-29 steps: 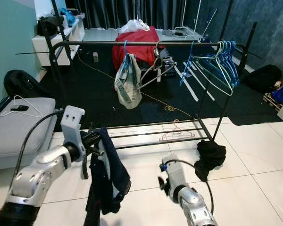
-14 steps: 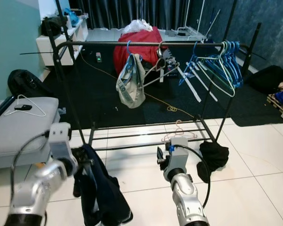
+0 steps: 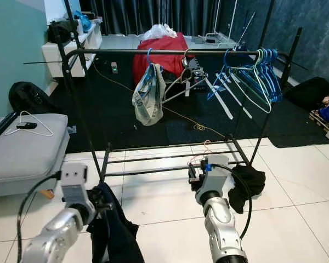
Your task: Hang hanger
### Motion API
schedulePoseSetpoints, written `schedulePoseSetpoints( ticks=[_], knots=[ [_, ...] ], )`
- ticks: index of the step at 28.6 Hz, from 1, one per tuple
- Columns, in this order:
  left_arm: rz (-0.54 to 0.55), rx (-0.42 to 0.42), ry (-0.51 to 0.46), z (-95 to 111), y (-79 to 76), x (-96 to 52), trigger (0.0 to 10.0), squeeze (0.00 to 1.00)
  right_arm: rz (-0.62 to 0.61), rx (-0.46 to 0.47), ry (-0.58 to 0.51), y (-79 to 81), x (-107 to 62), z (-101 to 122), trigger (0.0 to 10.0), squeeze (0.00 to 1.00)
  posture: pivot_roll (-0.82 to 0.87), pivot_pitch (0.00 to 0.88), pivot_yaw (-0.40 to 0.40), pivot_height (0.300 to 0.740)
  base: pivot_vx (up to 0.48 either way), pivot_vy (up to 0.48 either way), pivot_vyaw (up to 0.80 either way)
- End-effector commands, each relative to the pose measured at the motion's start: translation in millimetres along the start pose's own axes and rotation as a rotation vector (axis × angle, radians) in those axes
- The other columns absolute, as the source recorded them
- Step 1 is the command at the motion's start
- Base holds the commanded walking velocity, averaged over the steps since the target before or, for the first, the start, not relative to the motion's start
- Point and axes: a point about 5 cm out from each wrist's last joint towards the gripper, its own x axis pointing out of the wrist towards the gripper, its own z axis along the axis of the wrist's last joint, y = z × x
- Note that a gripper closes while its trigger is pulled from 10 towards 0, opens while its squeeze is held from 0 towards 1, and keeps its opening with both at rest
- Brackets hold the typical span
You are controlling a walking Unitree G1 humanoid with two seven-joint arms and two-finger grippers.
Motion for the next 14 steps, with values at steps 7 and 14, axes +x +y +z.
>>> schedulePoseSetpoints(
  ticks=[7, 14],
  knots=[
    [0.035, -0.038, -0.113, 8.3, -1.3, 2.4, 10.0, 0.00, 0.044, -0.001, -0.035, 0.8, 2.0, 9.2, 10.0, 0.00, 0.00, 0.032, -0.044, 0.740, 0.035, 0.000, 0.00],
    [0.015, -0.020, -0.136, 9.6, -5.9, 0.3, 10.0, 0.00, 0.049, 0.009, -0.024, 1.9, 3.5, 8.2, 10.0, 0.00, 0.01, 0.035, -0.052, 0.740, 0.281, 0.000, 0.00]
  ],
)
